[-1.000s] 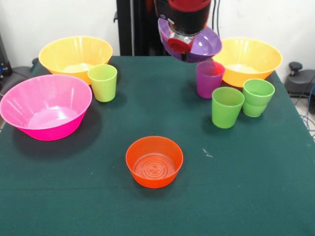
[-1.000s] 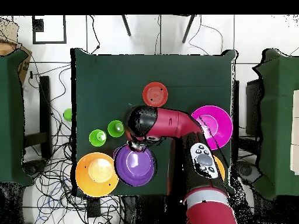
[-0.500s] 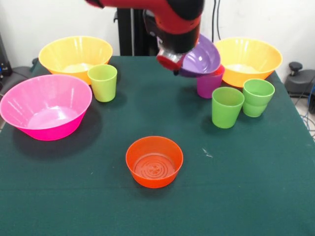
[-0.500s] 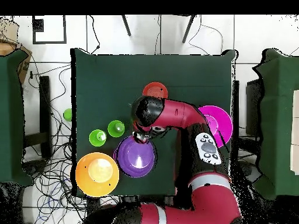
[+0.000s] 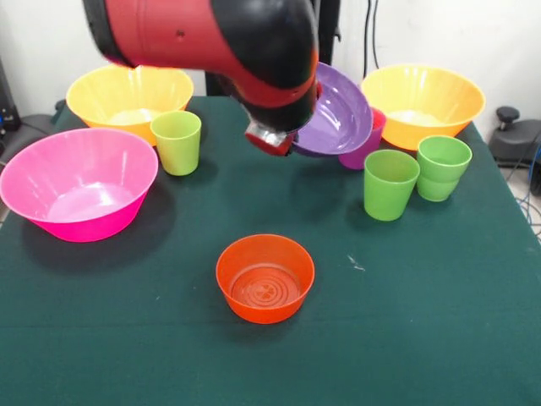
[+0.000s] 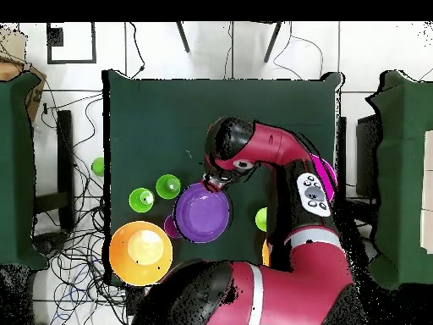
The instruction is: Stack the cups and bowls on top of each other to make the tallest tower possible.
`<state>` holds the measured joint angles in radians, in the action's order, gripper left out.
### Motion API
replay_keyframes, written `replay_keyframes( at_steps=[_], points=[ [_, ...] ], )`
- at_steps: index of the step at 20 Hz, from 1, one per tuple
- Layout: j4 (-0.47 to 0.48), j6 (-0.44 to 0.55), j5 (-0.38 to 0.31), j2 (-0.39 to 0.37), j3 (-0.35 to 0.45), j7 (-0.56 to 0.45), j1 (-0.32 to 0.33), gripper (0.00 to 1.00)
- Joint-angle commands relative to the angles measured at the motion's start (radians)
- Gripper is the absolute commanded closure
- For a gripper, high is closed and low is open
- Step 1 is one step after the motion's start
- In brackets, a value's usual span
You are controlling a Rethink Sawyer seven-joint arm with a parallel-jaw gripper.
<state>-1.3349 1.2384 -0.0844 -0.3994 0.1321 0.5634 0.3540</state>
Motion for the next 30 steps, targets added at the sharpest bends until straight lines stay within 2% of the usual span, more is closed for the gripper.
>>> replay_keyframes(
  at_steps=[1, 5, 8, 13, 15, 19, 26, 30],
  points=[
    [0.166, 0.154, -0.003, 0.072, 0.094, 0.062, 0.02, 1.0],
    [0.127, 0.113, -0.015, 0.032, 0.079, 0.083, 0.014, 1.0],
    [0.119, 0.077, -0.058, -0.024, 0.034, 0.12, -0.027, 1.0],
    [0.169, 0.142, -0.095, -0.047, -0.017, 0.171, -0.081, 1.0],
    [0.185, 0.174, -0.097, -0.046, -0.031, 0.179, -0.089, 1.0],
    [0.161, 0.163, -0.083, -0.065, -0.046, 0.19, -0.089, 1.0],
    [0.097, 0.133, -0.063, -0.141, -0.083, 0.216, -0.103, 1.0],
    [0.153, 0.145, -0.053, -0.107, -0.075, 0.231, -0.106, 1.0]
  ],
)
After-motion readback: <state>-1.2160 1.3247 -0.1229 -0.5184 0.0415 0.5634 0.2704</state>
